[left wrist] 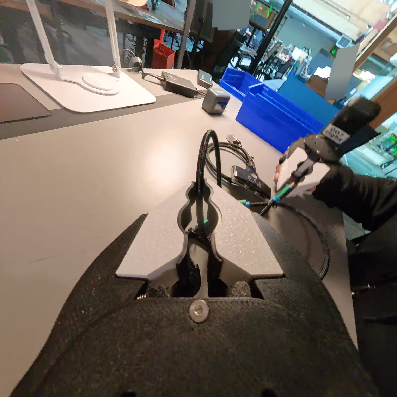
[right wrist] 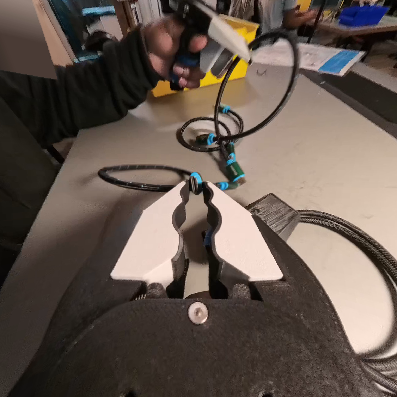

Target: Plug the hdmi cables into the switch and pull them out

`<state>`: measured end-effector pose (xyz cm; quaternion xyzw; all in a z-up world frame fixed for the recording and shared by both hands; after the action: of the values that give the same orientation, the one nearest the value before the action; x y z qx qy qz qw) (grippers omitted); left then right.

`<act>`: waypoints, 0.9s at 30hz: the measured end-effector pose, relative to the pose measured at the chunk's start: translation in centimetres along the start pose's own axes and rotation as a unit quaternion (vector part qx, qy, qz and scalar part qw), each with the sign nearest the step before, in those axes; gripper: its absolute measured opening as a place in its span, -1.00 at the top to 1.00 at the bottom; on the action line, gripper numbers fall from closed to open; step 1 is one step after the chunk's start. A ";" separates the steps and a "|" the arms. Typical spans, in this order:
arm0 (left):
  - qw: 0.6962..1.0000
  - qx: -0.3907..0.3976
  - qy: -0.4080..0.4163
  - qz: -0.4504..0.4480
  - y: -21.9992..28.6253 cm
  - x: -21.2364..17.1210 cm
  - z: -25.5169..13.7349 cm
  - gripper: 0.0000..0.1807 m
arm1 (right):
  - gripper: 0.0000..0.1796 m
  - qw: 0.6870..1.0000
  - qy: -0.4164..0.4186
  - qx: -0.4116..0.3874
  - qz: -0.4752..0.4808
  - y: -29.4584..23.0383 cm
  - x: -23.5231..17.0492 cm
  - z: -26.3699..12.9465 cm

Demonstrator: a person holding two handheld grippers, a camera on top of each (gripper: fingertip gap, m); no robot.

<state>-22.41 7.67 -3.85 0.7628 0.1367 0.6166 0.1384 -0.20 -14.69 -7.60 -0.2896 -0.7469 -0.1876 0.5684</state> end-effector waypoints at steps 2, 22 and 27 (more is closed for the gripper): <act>1.000 -0.001 0.018 -0.024 -0.2 0.0 0.1 0.95 | 0.83 0.999 -0.040 -0.001 -0.016 -0.7 -0.6 1.0; 0.950 -0.234 0.204 0.006 5.5 2.5 -0.2 0.95 | 0.40 0.998 -0.009 -0.060 0.023 0.7 0.4 1.0; 0.924 -0.320 0.201 0.056 8.5 1.8 0.8 0.94 | 0.28 0.997 -0.007 -0.071 0.028 0.8 0.2 1.3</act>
<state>-20.97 0.43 0.88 0.5447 -0.0861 0.7746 0.3097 -0.70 -13.23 -7.79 -0.3509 -0.7275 -0.2222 0.5461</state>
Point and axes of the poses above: each gripper's, where its closed fingertips meet, z out along the fingers, x out of its top, y = z × x across the jaws, the point moved 9 cm from there along -z, back along the fingers, and after that the axes turned 5 degrees about y, right-handed, at the moved point
